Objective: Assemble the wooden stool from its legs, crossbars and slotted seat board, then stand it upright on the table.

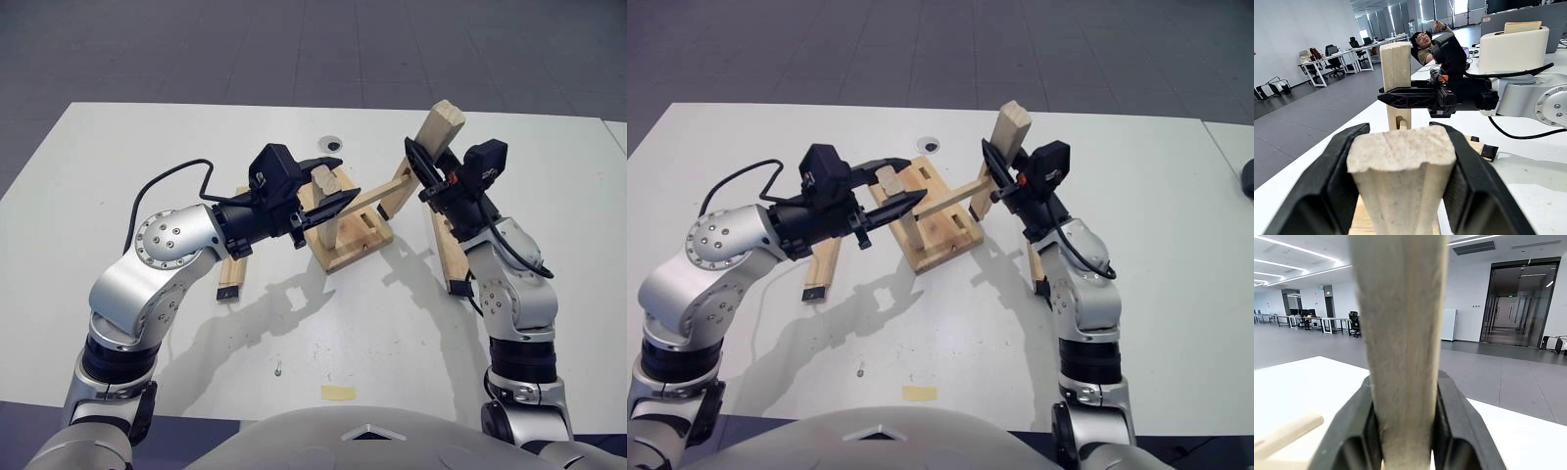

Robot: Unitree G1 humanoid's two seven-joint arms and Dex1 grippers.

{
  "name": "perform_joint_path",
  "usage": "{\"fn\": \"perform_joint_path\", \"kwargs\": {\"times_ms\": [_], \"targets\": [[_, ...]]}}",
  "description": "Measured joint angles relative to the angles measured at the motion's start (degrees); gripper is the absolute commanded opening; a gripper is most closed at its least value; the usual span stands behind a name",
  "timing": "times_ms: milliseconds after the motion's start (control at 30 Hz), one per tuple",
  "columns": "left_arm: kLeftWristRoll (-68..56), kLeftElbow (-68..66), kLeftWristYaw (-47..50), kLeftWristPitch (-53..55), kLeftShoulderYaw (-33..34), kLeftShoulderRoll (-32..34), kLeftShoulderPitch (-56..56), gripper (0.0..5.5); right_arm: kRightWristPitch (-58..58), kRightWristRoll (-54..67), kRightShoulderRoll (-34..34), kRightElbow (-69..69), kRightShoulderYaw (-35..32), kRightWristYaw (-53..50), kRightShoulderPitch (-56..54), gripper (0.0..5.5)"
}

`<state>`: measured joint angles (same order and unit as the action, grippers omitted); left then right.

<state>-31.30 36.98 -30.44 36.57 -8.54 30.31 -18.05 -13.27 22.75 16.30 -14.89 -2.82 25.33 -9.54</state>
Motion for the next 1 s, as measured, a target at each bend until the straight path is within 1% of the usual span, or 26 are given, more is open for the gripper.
{"fn": "perform_joint_path", "kwargs": {"times_ms": [233,400,533,667,833,1000], "targets": [[0.7,-0.1,0.0,-0.4,-0.4,0.0,0.0,2.04,-0.4,0.1,-0.1,0.0,0.1,0.0,0.0,1.01],[0.8,-0.1,0.0,-0.5,-0.5,0.0,0.0,2.04,-2.9,1.6,-0.4,-1.8,-0.3,-0.8,0.0,1.01],[1.4,-0.1,0.0,-1.0,-0.8,0.1,0.0,2.04,-5.7,2.4,-0.3,-3.7,-1.1,-1.1,-0.7,1.01],[2.0,-0.2,0.9,-1.1,-1.0,0.1,0.1,2.04,-8.7,5.8,-1.4,-4.6,-2.2,-2.2,-3.3,1.01],[2.4,-0.2,1.0,-1.4,-1.4,0.0,0.1,2.04,-10.9,6.4,-1.3,-5.3,-2.6,-2.9,-3.5,1.01],[2.9,-0.4,1.0,-1.8,-1.6,0.0,0.1,2.04,-17.3,10.0,-1.4,-5.0,-3.8,-5.5,-3.6,1.01]]}}
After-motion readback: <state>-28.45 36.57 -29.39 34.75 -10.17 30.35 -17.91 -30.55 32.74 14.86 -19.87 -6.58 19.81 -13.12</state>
